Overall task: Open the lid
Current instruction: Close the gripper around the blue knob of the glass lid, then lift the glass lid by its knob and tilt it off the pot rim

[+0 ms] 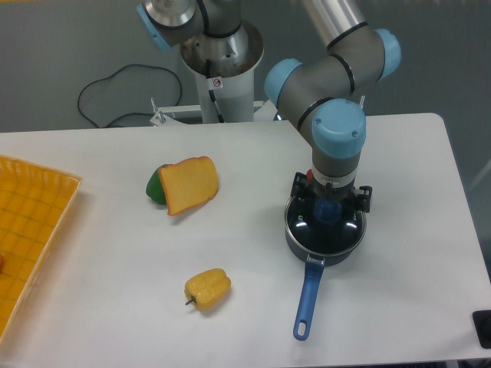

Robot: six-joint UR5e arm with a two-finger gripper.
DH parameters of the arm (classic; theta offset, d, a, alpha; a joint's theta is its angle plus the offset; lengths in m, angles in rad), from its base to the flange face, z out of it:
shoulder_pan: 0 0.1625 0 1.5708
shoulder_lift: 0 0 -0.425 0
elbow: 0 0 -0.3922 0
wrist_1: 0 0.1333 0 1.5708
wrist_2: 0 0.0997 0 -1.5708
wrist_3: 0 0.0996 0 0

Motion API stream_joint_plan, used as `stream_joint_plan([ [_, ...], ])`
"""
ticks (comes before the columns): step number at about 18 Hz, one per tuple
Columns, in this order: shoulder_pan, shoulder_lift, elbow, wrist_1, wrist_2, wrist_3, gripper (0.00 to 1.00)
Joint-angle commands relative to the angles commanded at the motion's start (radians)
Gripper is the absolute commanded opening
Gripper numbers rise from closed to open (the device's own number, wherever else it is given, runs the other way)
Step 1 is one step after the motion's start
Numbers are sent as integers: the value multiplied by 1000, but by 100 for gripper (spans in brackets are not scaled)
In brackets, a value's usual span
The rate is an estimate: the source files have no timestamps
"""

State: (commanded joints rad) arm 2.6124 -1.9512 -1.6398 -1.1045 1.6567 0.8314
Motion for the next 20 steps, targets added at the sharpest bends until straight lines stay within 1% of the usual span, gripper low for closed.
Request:
stream_joint_plan([
  [6,6,0,3,0,-17,-9,100],
  [8,6,0,8,-2,-17,-9,91],
  [9,6,0,8,-2,-17,-11,84],
  [10,6,0,9,-2,-17,-9,82],
  [12,8,2,15,-5,-20,-9,70],
  [15,8,0,14,-3,-26,-11,61],
  [17,8,0,15,-3,-26,-14,53],
  [18,8,0,17,-5,-28,-15,46],
  [20,8,0,15,-6,-32,-14,44],
])
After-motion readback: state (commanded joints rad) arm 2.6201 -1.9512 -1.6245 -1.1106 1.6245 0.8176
